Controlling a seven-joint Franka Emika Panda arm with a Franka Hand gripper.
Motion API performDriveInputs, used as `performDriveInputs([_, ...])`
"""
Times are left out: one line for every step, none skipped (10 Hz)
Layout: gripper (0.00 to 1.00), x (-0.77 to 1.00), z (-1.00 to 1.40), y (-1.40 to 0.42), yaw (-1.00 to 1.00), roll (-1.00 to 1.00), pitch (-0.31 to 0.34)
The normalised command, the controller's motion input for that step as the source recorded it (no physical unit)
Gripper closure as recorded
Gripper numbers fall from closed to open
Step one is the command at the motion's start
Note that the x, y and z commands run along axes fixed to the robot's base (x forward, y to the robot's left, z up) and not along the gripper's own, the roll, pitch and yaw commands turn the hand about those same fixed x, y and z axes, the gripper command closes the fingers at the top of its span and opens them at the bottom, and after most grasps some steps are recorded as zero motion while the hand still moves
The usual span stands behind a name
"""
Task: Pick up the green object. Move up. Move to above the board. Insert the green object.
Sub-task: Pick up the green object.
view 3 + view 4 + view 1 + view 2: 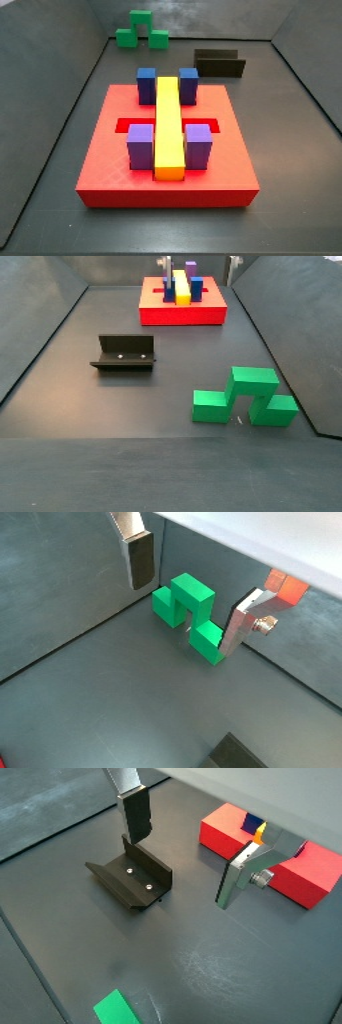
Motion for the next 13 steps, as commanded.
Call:
performDriveInputs([0.00, 0.00, -0.07, 0.00, 0.00, 0.01, 0.000])
performDriveInputs([0.00, -0.27, -0.29, 0.63, -0.17, 0.01, -0.017])
performDriveInputs([0.00, -0.49, -0.39, 0.77, -0.19, 0.00, -0.066])
performDriveInputs([0.00, -0.56, -0.40, 0.76, -0.19, 0.00, -0.084])
performDriveInputs([0.00, -0.52, -0.38, 0.72, -0.23, 0.00, -0.090])
performDriveInputs([0.00, -0.50, -0.36, 0.71, -0.23, 0.00, -0.099])
performDriveInputs([0.00, -0.34, -0.37, 0.75, -0.20, 0.00, -0.090])
performDriveInputs([0.00, -0.17, -0.30, 0.73, -0.19, -0.04, -0.086])
performDriveInputs([0.00, 0.00, -0.24, 0.51, -0.21, -0.11, -0.074])
performDriveInputs([0.00, 0.00, -0.31, 0.54, -0.21, -0.05, -0.044])
performDriveInputs([0.00, -0.03, -0.21, 0.43, -0.17, -0.09, -0.074])
performDriveInputs([0.00, 0.00, -0.14, 0.10, -0.02, -0.07, -0.099])
performDriveInputs([0.00, 0.00, -0.21, 0.04, -0.05, -0.06, -0.113])
